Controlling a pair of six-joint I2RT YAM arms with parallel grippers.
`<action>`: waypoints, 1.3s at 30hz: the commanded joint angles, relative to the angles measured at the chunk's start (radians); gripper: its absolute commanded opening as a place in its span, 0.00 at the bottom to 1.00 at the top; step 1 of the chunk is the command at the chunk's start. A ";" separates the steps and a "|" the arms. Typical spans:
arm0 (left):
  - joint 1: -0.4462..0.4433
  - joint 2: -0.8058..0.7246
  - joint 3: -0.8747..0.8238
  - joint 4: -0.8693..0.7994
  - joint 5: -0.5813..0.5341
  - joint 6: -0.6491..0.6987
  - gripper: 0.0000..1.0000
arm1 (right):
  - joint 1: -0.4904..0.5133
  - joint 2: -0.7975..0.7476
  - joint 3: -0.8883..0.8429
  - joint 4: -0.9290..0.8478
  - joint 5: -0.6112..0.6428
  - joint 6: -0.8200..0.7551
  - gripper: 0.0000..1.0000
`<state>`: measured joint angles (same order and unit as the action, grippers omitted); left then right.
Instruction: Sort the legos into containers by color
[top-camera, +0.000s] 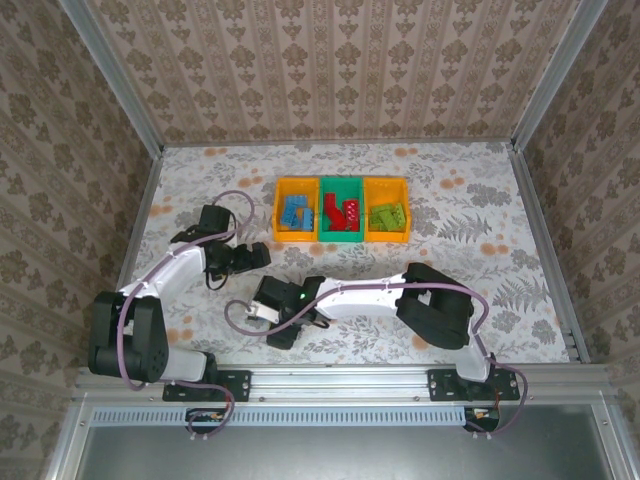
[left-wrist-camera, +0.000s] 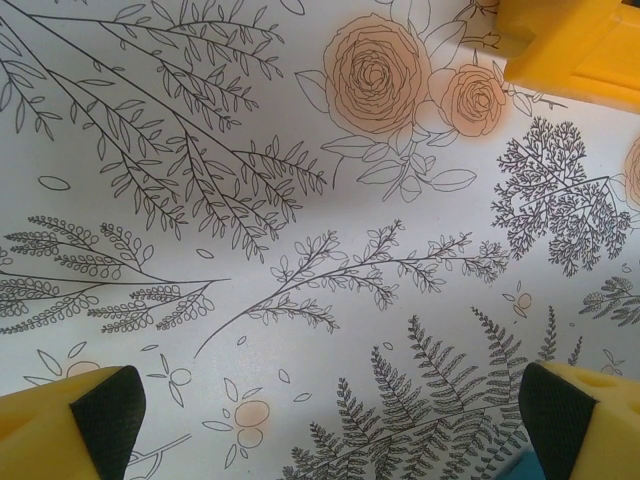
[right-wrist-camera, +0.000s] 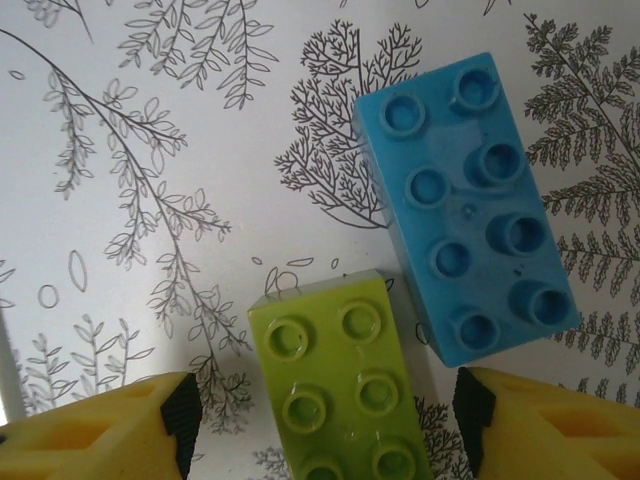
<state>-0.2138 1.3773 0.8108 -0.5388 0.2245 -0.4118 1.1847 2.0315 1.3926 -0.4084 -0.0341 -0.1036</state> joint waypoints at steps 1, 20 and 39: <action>0.011 0.002 -0.015 -0.008 0.014 -0.012 1.00 | 0.000 0.034 0.029 -0.054 0.023 -0.023 0.66; 0.015 -0.026 -0.028 -0.024 -0.010 -0.019 1.00 | -0.082 -0.165 -0.144 0.092 0.053 0.052 0.28; -0.035 -0.047 -0.030 -0.042 -0.042 0.007 1.00 | -0.570 -0.369 -0.184 0.024 0.122 0.383 0.25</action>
<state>-0.2333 1.3457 0.7914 -0.5461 0.2077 -0.4187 0.6781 1.6951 1.2087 -0.3065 0.0441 0.1650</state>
